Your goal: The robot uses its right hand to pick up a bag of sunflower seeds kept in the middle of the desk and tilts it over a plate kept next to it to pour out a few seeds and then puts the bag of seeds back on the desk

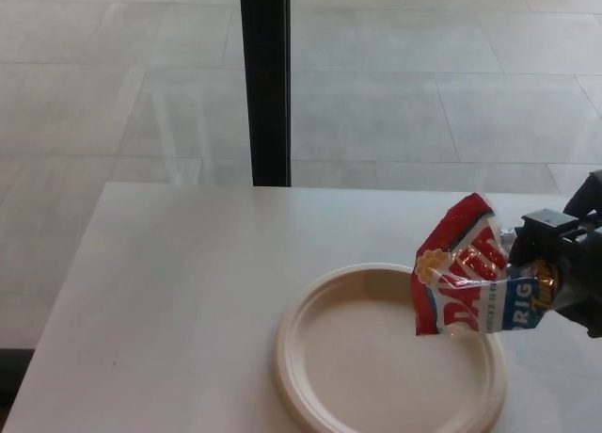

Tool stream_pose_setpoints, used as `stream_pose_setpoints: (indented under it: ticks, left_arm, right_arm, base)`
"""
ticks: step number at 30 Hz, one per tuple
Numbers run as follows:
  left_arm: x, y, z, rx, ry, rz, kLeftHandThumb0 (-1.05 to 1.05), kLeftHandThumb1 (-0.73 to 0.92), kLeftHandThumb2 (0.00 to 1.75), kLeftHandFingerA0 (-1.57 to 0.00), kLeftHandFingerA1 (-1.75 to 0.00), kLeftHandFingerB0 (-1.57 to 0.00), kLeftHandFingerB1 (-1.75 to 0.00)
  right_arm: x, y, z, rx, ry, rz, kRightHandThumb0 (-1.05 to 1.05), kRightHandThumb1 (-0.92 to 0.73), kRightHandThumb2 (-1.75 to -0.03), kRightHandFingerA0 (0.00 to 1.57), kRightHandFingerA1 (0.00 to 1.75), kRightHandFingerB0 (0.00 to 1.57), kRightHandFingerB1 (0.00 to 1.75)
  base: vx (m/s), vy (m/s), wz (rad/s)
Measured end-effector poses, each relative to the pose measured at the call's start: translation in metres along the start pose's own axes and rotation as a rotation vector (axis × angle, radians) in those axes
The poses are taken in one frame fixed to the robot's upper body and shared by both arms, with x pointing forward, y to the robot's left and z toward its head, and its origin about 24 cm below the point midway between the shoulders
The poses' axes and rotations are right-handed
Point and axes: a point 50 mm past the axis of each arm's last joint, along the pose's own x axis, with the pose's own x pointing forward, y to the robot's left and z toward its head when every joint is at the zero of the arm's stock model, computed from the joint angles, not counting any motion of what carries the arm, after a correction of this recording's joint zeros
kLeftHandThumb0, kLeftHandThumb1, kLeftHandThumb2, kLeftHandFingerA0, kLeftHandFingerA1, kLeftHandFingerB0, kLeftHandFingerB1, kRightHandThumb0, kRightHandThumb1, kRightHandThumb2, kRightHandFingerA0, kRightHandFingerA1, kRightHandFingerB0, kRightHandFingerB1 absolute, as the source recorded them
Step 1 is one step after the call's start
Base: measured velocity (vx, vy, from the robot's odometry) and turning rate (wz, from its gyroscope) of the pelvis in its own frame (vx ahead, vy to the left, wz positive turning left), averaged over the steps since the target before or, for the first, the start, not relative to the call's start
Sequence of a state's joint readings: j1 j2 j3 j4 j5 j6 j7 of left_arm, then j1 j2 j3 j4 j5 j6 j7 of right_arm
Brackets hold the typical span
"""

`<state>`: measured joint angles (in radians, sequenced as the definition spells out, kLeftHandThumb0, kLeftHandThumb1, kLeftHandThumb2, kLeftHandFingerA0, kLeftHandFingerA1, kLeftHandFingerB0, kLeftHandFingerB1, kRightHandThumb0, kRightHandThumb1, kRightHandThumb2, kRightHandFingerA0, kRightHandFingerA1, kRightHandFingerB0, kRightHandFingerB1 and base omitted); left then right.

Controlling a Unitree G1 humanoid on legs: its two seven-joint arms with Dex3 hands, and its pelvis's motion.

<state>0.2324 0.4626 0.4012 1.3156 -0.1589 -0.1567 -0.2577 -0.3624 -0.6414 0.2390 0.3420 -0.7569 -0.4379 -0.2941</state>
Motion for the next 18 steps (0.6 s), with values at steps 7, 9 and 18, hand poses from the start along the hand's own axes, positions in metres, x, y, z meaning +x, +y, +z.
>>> stream_pose_setpoints:
  ticks: [7, 9, 18]
  left_arm:
    - [0.000, 0.001, 0.000, 0.002, 0.001, 0.001, -0.93, 0.90, 0.68, -0.29, -0.51, -0.23, -0.34]
    - [0.000, 0.001, 0.000, 0.002, 0.000, 0.002, -0.89, 0.69, 1.09, -0.23, -0.57, -0.16, -0.46]
    - [0.000, 0.001, 0.001, 0.003, -0.001, 0.002, -0.91, 0.91, 0.69, -0.26, -0.52, -0.21, -0.35]
  right_arm:
    - [0.007, -0.009, 0.001, -0.055, -0.052, 0.020, -0.36, -0.68, -0.69, 0.96, 1.65, 0.87, 0.70]
    - [0.008, -0.010, 0.002, -0.067, -0.067, 0.025, -0.40, -0.69, -0.68, 0.95, 1.65, 0.85, 0.65]
    - [0.012, -0.016, 0.003, -0.117, -0.127, 0.033, -0.41, -0.71, -0.61, 0.99, 1.62, 0.87, 0.71]
  base:
    - [0.00, 0.000, 0.00]
    - [0.00, 0.000, 0.00]
    - [0.00, 0.000, 0.00]
